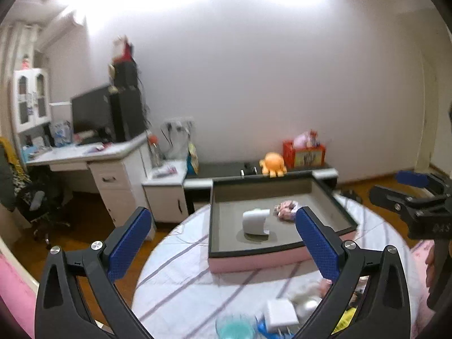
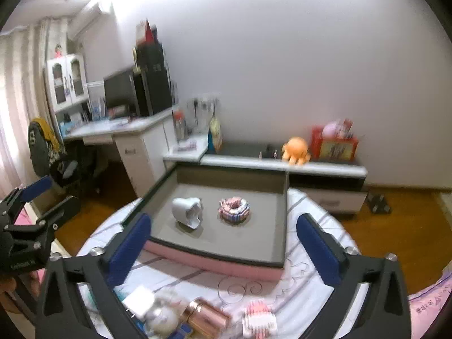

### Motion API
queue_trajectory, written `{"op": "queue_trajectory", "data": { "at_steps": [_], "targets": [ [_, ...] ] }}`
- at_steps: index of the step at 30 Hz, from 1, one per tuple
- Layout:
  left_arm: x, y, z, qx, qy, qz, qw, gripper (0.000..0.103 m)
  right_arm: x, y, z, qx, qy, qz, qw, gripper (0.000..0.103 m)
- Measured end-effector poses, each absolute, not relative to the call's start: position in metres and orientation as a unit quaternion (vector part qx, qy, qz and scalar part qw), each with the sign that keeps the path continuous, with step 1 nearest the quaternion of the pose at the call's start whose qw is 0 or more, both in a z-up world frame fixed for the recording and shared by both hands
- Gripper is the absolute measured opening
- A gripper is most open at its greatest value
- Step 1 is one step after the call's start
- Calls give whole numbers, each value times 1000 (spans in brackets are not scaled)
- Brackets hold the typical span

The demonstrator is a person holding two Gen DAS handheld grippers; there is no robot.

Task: Organize rigid objects
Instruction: 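Lower both held items into the pink box and open both grippers, then grasp the teal brush case with the left gripper while the right grasps the doll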

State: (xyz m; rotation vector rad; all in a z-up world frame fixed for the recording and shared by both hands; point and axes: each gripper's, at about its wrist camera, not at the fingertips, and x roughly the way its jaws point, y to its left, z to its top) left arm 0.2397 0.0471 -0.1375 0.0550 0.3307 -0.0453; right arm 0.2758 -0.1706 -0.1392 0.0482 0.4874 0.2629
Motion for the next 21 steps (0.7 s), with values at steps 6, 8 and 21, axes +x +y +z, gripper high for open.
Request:
{"op": "queue_trajectory", "data": {
  "at_steps": [6,8,21],
  "targets": [
    [157,51,-133,9,109,-6,994,103,178,-172,-127,4,156,108,982,103],
    [139,46,-136,14,103,-8,995,103,152,-173,-129,-4,132,89,987,103],
    [101,44,-165,49,141,-12,989,103,73,-197,-156,-6,111,31,993,103]
  ]
}}
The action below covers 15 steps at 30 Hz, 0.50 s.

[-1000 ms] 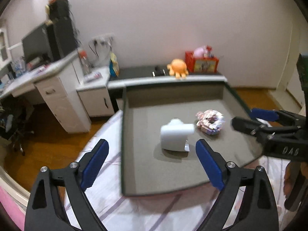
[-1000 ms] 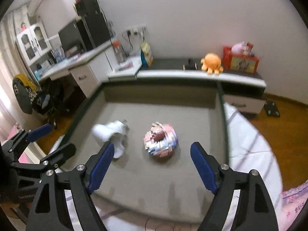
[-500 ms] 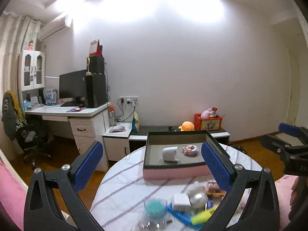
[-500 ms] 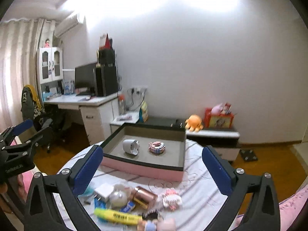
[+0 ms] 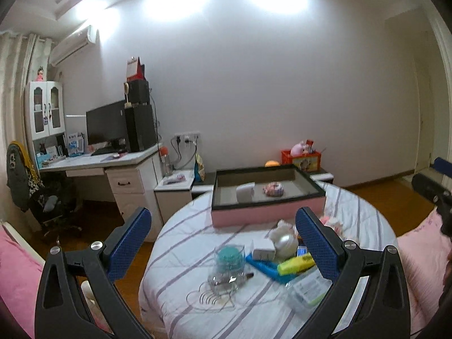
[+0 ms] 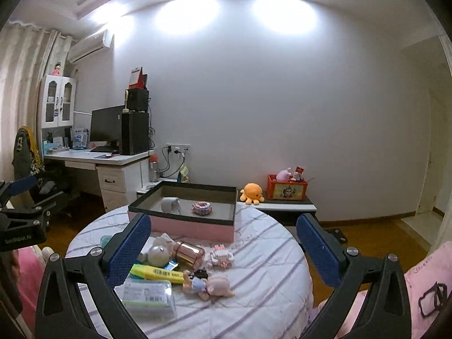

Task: Organize rigid objects
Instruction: 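Grasp the teal brush case with the left gripper while the right grasps the doll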

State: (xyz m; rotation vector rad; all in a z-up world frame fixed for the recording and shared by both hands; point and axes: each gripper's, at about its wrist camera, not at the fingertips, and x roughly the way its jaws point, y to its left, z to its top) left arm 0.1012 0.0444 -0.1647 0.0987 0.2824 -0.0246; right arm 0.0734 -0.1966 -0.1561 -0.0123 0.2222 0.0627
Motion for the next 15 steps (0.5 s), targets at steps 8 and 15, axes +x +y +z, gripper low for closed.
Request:
{"op": "queue_trajectory", "data": {
  "at_steps": [8,15],
  "targets": [
    [120,58,-200,52,200,-2,978,103,95,-210,-202,-3,192,13,981,103],
    [148,69,-237,50,263,4,964,103,149,-205,-267,5,309,43,950,103]
  ]
}}
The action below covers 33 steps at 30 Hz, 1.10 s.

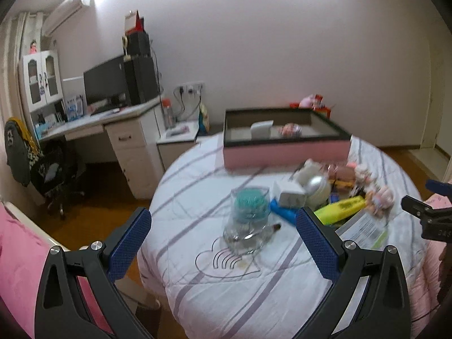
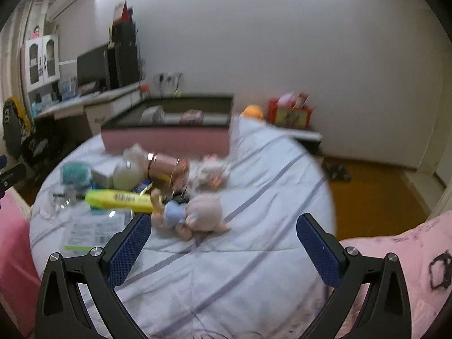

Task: Organize rigid objects
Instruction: 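Grasp the teal brush case with the left gripper while the right grasps the doll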

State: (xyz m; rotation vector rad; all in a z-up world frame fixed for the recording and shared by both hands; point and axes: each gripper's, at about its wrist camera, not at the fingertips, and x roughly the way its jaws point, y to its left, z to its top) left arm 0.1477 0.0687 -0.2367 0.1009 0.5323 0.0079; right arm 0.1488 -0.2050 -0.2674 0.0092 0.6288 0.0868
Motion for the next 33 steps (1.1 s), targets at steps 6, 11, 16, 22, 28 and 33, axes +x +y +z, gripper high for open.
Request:
{"op": "queue_trajectory", "data": {
  "at_steps": [6,11,16,22,28,33],
  "targets": [
    [161,76,-251,53,284,13,957,103,177,-195,-280,24,345,82,935,103],
    [176,84,-258,40,301,14,953,103,198,-190,-290,32,377,96,921,103],
    [195,86,-271,20,328,-2,944,103,207,-201,-300,68,391,115,911,93],
    [222,78,-284,11,352,-14,936,103,202,-211,-294,54,384,91,917,80],
    [249,69,-284,16,361,-22,932,103,204,-214,-296,56,377,87,920,80],
    [267,67,-292,20,383,-21,923,103,206,-214,-297,58,376,89,920,81]
  ]
}}
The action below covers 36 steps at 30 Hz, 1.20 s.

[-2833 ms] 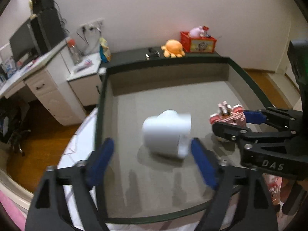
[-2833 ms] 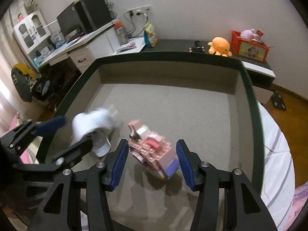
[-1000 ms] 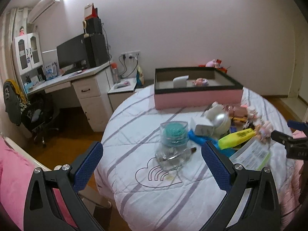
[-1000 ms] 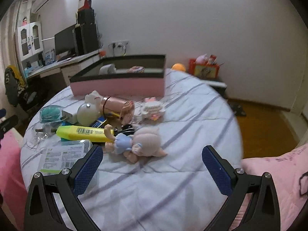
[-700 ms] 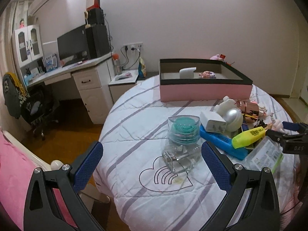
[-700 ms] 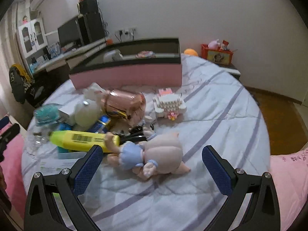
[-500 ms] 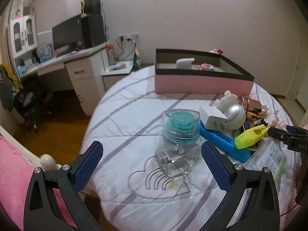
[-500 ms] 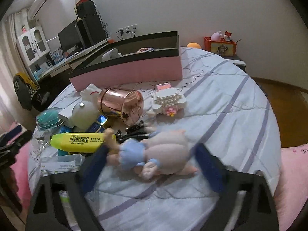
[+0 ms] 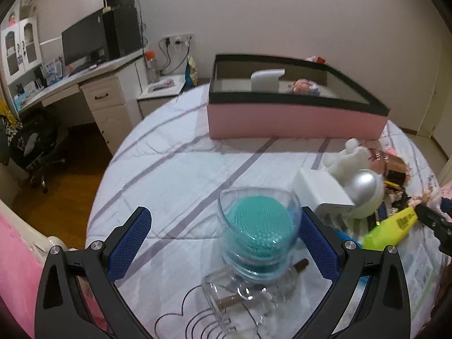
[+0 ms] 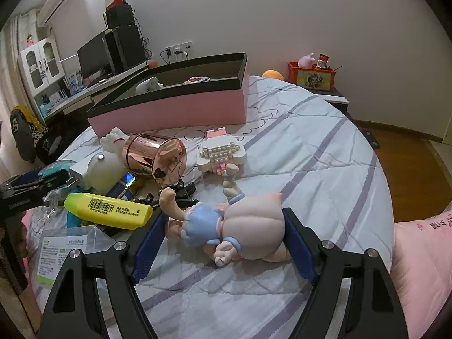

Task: Organize rigid objects
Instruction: 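Grasp the teal brush case with the left gripper while the right grasps the doll, then carry the teal brush case and doll into the pink box and release both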

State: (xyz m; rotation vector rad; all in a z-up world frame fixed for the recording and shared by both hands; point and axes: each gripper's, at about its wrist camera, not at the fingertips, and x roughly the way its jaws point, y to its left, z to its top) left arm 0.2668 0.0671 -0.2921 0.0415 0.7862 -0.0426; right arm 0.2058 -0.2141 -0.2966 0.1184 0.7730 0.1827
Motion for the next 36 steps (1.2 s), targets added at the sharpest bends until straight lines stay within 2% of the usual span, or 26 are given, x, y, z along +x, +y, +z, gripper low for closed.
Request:
{"op": "queue_trajectory", "data": {
  "at_steps": [1,2,3,5,16,25,36],
  "targets": [
    [269,67,-295,20,388,-22,921,101,206,-214,-296,57,376,89,921,81],
    [271,67,-298,16,391,-33,920,94,206,-213,-296,56,376,89,921,81],
    [270,67,-299,10,391,-46,919,78,206,-214,-297,56,376,90,921,81],
    [271,68,-298,-3,391,-64,918,58,206,-214,-296,55,376,89,921,81],
    [255,65,-285,18,369,-55,928,57,198,-213,-288,44,364,87,926,81],
    [231,59,-258,20,334,-67,940,57,185,-215,-257,37,323,77,942,81],
    [193,48,-198,14,227,-56,972,58,169,-192,-196,23,232,105,967,81]
  ]
}}
